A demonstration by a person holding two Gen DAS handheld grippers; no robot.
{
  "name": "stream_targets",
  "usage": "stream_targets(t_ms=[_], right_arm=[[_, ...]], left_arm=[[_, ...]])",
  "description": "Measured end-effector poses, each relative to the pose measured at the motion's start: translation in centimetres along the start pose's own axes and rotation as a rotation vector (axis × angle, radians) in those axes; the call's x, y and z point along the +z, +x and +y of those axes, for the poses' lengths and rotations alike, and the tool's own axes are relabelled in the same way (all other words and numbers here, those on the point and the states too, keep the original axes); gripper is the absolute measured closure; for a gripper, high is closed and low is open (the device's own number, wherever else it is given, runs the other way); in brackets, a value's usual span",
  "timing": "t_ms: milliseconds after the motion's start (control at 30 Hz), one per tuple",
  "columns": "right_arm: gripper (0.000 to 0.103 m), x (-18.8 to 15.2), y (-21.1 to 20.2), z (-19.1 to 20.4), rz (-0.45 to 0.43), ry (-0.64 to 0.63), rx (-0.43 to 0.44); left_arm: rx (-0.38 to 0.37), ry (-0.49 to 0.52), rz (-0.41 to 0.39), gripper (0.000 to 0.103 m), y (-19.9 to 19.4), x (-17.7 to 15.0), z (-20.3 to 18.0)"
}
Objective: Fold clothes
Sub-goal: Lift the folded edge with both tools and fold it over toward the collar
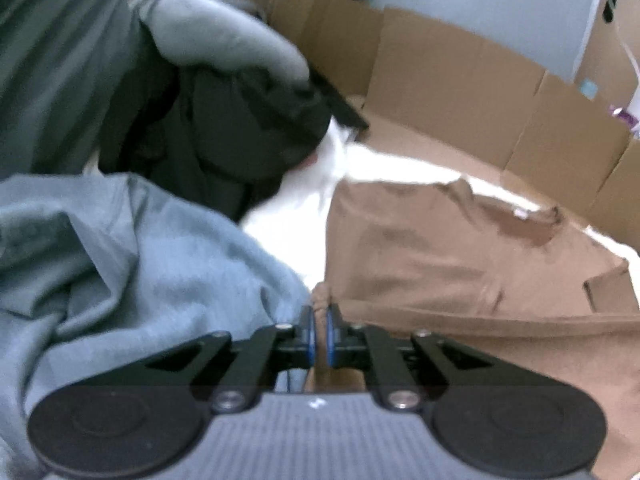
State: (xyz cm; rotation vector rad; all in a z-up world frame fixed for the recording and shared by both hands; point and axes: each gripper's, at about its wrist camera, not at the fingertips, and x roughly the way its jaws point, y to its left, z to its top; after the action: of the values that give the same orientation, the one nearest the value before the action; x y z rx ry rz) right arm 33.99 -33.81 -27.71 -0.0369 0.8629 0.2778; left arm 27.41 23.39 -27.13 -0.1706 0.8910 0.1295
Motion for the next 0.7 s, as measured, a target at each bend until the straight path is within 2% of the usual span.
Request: stream_targets(t_ms=[133, 400, 500, 700], right_arm=[[0.102, 1.4, -1.5, -0.4, -0.046, 0.02, -0.009], [0.101, 6.9, -4.2, -1.4, -0.143, 0.037, -0.038], [0.101, 8.5, -3.9, -1.4, -0.161, 0.038, -0.067], [0.101, 10.5, -0.8, -0.3, -0.139, 0.003, -0.135]], left_arm=[[-0.009, -0.005, -0.046, 0.098, -1.4, 1.7, -0.3], [-0.013, -0.018, -0.124, 0.098, -2.3, 6.1, -1.1], [-0.007, -0.016, -0.128, 0.098, -1.3, 7.4, -1.7], [0.026, -0.006, -0.103, 0.098, 2.6, 9.4, -2.7]])
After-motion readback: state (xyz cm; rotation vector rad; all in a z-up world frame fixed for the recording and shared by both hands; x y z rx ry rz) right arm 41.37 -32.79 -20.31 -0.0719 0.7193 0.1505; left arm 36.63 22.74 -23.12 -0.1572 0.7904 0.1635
